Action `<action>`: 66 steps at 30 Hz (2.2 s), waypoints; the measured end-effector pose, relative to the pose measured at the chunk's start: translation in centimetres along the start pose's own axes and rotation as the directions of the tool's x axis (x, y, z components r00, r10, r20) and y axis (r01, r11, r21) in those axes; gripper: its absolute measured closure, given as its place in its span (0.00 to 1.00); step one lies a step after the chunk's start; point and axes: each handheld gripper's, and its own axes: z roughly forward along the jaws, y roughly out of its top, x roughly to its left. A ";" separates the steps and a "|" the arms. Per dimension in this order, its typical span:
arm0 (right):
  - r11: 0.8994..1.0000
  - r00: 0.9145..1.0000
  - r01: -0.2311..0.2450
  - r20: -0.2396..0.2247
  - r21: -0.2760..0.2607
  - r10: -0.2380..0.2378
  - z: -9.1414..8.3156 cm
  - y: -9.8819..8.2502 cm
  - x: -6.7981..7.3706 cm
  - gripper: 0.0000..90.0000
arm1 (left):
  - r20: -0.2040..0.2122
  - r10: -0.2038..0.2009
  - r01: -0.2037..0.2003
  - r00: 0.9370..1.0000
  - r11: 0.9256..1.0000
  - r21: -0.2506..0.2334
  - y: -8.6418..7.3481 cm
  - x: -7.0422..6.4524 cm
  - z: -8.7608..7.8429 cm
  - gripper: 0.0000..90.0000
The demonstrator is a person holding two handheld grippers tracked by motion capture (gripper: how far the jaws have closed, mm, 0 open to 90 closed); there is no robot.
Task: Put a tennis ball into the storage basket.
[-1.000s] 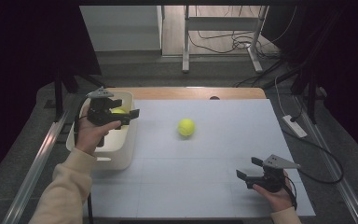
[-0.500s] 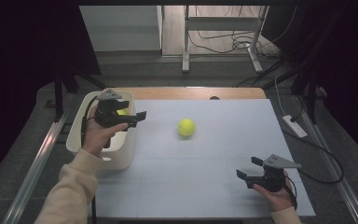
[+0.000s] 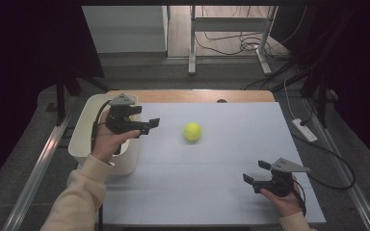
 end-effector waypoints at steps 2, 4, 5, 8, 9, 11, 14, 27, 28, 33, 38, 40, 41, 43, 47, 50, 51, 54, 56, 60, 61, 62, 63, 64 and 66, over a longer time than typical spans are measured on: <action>1.000 1.000 -0.002 0.002 0.002 0.002 0.0 0.1 0.0 0.15 | 0.005 0.001 -0.001 1.000 1.000 -0.001 0.0 -0.2 0.1 0.16; 1.000 1.000 0.002 0.000 0.006 -0.002 0.1 0.1 0.0 0.15 | 0.013 0.003 -0.003 1.000 1.000 -0.002 0.1 -0.5 0.2 0.16; 1.000 1.000 0.001 -0.002 0.005 -0.001 0.1 0.0 0.1 0.15 | 0.009 0.004 -0.004 1.000 1.000 -0.003 0.1 -0.6 0.3 0.16; 1.000 1.000 0.005 -0.004 0.002 -0.005 0.1 0.1 0.2 0.15 | 0.015 0.006 -0.006 1.000 1.000 -0.007 0.2 -1.0 0.5 0.16; 1.000 1.000 0.005 -0.006 0.000 -0.005 0.0 0.1 0.2 0.15 | 0.017 0.011 -0.011 1.000 1.000 -0.006 0.2 -1.1 0.6 0.16; 1.000 1.000 0.005 -0.008 -0.001 -0.005 0.1 0.1 0.2 0.15 | 0.023 0.020 -0.020 1.000 1.000 -0.005 0.3 -1.4 0.8 0.16; 1.000 1.000 0.009 -0.010 0.005 -0.009 0.2 0.1 0.3 0.15 | 0.037 0.028 -0.028 0.999 1.000 -0.003 0.4 -1.9 1.0 0.15; 1.000 1.000 0.014 -0.020 0.003 -0.014 0.0 0.0 0.4 0.15 | 0.046 0.051 -0.052 0.998 0.999 0.016 0.9 -3.4 2.1 0.15; 1.000 1.000 0.013 -0.021 0.003 -0.013 0.0 0.0 0.4 0.15 | 0.048 0.054 -0.055 0.997 0.998 0.019 0.9 -3.5 2.2 0.15; 1.000 1.000 0.016 -0.021 0.005 -0.016 0.1 0.0 0.4 0.15 | 0.054 0.057 -0.059 0.997 0.998 0.035 1.0 -4.1 3.1 0.14; 1.000 1.000 0.014 -0.020 0.006 -0.014 0.3 0.1 0.2 0.15 | 0.061 0.061 -0.064 0.996 0.997 0.045 1.2 -4.3 3.8 0.14; 1.000 1.000 0.015 -0.020 0.009 -0.015 0.3 0.1 0.2 0.16 | 0.060 0.061 -0.064 0.996 0.996 0.056 1.3 -4.4 4.2 0.14; 1.000 1.000 0.018 -0.020 0.010 -0.018 0.3 0.1 0.3 0.16 | 0.060 0.061 -0.064 0.996 0.996 0.058 1.3 -4.5 4.4 0.14; 1.000 1.000 0.019 -0.021 0.010 -0.019 0.3 0.1 0.3 0.16 | 0.063 0.064 -0.068 0.996 0.995 0.067 1.3 -4.7 4.7 0.14; 1.000 1.000 0.020 -0.018 0.011 -0.020 0.2 0.1 0.4 0.16 | 0.072 0.066 -0.071 0.995 0.994 0.079 1.3 -5.0 5.3 0.14; 1.000 1.000 0.020 -0.017 0.011 -0.020 0.2 0.0 0.4 0.15 | 0.085 0.058 -0.065 0.995 0.994 0.082 1.4 -5.2 5.6 0.14; 1.000 1.000 0.020 -0.017 0.011 -0.020 0.2 0.0 0.4 0.15 | 0.089 0.057 -0.065 0.994 0.994 0.083 1.4 -5.3 5.8 0.14; 1.000 1.000 0.018 -0.018 0.008 -0.017 0.1 0.0 0.4 0.15 | 0.093 0.060 -0.069 0.994 0.993 0.094 1.5 -5.5 6.2 0.14; 1.000 1.000 0.016 -0.015 0.013 -0.016 0.0 -0.1 0.3 0.15 | 0.092 0.060 -0.069 0.994 0.992 0.102 1.5 -5.5 6.7 0.13; 1.000 1.000 0.014 -0.014 0.007 -0.013 -0.1 -0.1 0.3 0.15 | 0.086 0.063 -0.073 0.994 0.990 0.120 1.5 -5.6 7.5 0.13; 1.000 1.000 0.013 -0.014 0.006 -0.013 -0.1 -0.1 0.3 0.15 | 0.085 0.064 -0.074 0.994 0.989 0.129 1.5 -5.6 7.8 0.13; 1.000 1.000 0.015 -0.015 0.007 -0.015 -0.1 -0.1 0.3 0.15 | 0.083 0.063 -0.074 0.995 0.988 0.134 1.5 -5.7 7.9 0.13; 1.000 1.000 0.015 -0.014 0.008 -0.015 -0.1 -0.1 0.3 0.15 | 0.083 0.064 -0.075 0.994 0.987 0.139 1.4 -5.7 8.1 0.13; 1.000 1.000 0.016 -0.014 0.009 -0.016 0.0 -0.2 0.3 0.15 | 0.081 0.063 -0.074 0.995 0.986 0.148 1.4 -5.6 8.5 0.13; 1.000 1.000 0.015 -0.013 0.008 -0.015 -0.1 -0.2 0.3 0.15 | 0.079 0.061 -0.073 0.995 0.985 0.153 1.4 -5.6 8.8 0.13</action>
